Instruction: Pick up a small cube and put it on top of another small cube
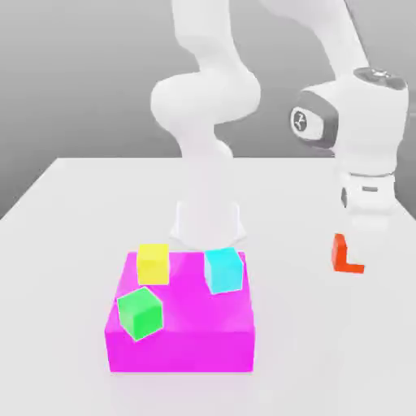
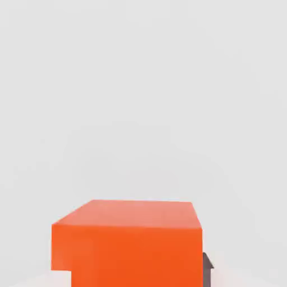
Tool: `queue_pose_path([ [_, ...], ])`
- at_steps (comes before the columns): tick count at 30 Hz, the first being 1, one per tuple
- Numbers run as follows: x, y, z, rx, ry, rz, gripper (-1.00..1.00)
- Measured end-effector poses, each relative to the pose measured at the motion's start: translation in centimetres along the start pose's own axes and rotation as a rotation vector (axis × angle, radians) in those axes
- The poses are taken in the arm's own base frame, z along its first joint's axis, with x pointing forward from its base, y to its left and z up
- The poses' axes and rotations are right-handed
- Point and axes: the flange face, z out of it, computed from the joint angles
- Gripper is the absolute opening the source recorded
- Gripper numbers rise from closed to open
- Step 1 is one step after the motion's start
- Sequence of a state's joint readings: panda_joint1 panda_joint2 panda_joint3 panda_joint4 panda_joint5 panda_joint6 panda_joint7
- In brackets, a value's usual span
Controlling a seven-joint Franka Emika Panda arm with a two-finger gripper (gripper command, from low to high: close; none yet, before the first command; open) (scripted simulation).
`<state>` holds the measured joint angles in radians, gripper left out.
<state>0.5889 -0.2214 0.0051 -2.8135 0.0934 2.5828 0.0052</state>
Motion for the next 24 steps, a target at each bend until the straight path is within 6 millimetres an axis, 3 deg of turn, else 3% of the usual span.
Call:
queue_pose_path([
  [7,-2.8,7.3,-3.9,-0.001,0.011,0.274,-1.00],
  [15,-8.3,14.2,-7.4,-0.031,0.024,0.599,-1.00],
  [17,-8.8,15.0,-6.5,-0.036,0.025,0.635,-1.00],
  [21,-8.9,15.4,-2.6,-0.040,0.025,0.646,-1.00],
  [22,-9.0,15.4,-1.7,-0.040,0.025,0.646,1.00],
  [24,-9.0,15.4,-1.7,-0.040,0.025,0.646,1.00],
])
